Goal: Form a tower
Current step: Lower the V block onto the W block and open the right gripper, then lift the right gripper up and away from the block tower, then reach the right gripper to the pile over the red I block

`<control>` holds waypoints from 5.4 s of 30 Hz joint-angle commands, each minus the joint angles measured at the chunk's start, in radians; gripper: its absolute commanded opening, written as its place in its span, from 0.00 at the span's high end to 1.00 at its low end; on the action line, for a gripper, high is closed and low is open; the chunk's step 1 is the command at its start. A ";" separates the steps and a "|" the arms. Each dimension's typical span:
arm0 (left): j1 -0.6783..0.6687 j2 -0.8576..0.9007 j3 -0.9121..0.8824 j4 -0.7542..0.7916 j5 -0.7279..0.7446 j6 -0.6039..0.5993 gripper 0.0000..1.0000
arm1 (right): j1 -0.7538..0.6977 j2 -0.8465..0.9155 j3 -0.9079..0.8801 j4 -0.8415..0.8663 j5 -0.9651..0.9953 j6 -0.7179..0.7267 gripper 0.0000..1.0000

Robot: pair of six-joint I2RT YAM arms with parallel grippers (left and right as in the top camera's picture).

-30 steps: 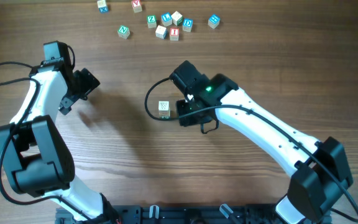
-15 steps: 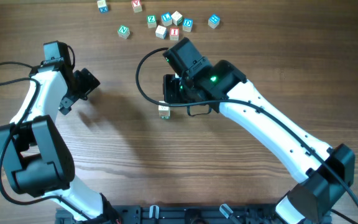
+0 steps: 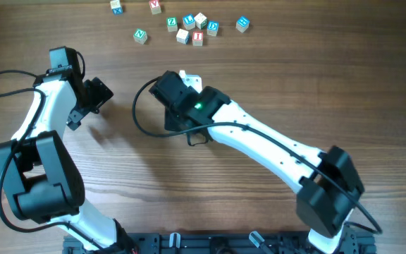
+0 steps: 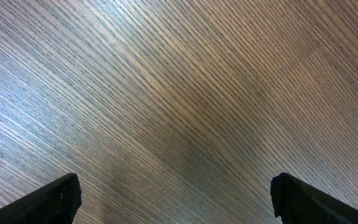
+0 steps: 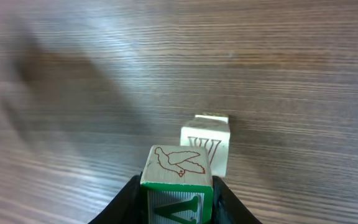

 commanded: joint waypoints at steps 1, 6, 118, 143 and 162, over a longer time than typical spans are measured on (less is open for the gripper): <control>0.007 -0.019 0.011 0.000 0.001 0.008 0.00 | 0.000 0.025 0.009 0.003 0.034 0.026 0.80; 0.007 -0.019 0.011 0.000 0.001 0.008 0.00 | 0.000 0.027 0.009 -0.002 0.072 0.023 0.80; 0.007 -0.019 0.011 0.000 0.001 0.008 0.00 | -0.250 -0.040 -0.218 0.141 -0.579 -0.158 0.96; 0.007 -0.019 0.011 0.000 0.001 0.008 0.00 | -0.443 -0.036 0.481 -0.200 -0.267 -0.454 0.95; 0.007 -0.019 0.011 0.000 0.001 0.008 0.00 | -0.447 0.459 0.499 0.393 -0.130 -0.524 0.32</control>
